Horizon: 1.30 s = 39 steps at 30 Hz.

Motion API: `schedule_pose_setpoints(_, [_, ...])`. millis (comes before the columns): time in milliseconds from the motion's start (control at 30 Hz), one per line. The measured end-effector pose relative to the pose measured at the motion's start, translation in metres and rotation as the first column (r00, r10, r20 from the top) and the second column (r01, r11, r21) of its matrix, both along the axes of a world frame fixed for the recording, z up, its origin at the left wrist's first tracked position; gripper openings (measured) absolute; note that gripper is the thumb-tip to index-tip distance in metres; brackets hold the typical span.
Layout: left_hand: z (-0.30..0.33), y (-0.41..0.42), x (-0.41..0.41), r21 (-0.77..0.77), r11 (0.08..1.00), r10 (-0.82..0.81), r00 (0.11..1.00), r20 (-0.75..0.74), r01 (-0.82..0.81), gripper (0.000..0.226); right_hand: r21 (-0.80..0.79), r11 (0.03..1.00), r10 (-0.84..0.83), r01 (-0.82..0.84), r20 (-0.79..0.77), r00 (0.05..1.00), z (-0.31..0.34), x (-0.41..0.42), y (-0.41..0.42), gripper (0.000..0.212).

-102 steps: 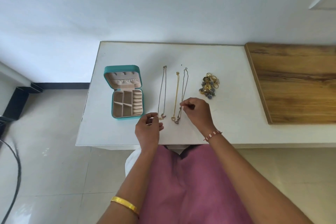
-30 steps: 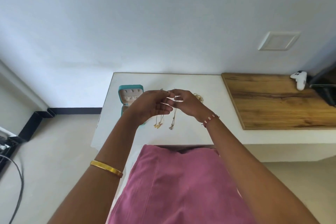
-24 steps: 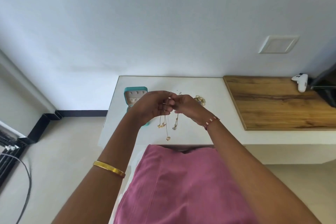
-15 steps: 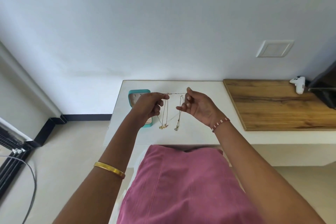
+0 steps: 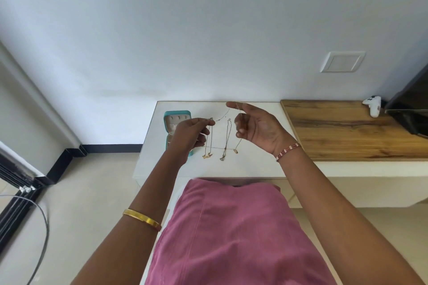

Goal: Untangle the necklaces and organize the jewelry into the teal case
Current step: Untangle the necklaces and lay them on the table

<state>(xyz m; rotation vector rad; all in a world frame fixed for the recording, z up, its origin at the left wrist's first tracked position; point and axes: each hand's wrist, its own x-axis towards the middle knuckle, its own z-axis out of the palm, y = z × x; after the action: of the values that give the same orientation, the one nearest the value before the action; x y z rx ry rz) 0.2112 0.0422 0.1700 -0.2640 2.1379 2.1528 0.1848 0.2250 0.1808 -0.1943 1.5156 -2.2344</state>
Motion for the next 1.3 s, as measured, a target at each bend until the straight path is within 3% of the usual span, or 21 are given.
schedule_pose_setpoints(133, [0.003,0.006,0.003,0.043,0.999,-0.024,1.000,-0.015,0.025,0.025,0.035,0.994,0.104,-0.102,-0.065,0.992,0.008,0.011,-0.003,0.034])
schedule_pose_setpoints(400, [0.004,0.006,0.007,0.175,0.985,-0.006,1.000,-0.015,0.008,0.025,0.166,0.976,0.160,-0.143,-0.094,0.983,0.003,0.022,0.002,0.042])
schedule_pose_setpoints(567, [0.015,0.003,0.001,0.135,0.987,-0.076,0.995,-0.061,0.083,0.024,0.174,0.944,0.293,-0.279,-0.059,0.954,-0.005,0.022,0.014,0.040])
schedule_pose_setpoints(733, [0.027,0.009,-0.001,0.046,0.981,-0.187,0.980,-0.074,0.191,0.023,-0.042,0.984,0.175,-0.173,0.050,0.983,-0.007,0.017,0.008,0.021])
schedule_pose_setpoints(800, [0.029,0.010,0.000,0.026,0.973,-0.226,0.972,-0.068,0.228,0.023,-0.045,0.989,0.143,-0.139,0.131,0.981,-0.006,0.016,0.005,0.022])
schedule_pose_setpoints(867, [0.031,0.010,0.001,-0.020,0.965,-0.261,0.964,-0.055,0.260,0.022,0.052,0.988,0.137,-0.147,0.158,0.978,-0.004,0.016,0.004,0.026])
schedule_pose_setpoints(1033, [0.029,0.009,0.000,-0.159,0.961,-0.238,0.969,-0.071,0.225,0.022,0.239,0.965,0.104,-0.109,0.030,0.994,0.003,0.020,-0.001,0.024])
schedule_pose_setpoints(1300, [0.018,0.014,0.000,-0.160,0.977,-0.157,0.984,-0.090,0.141,0.017,0.146,0.989,0.022,-0.007,-0.101,0.995,0.017,0.017,-0.004,0.019])
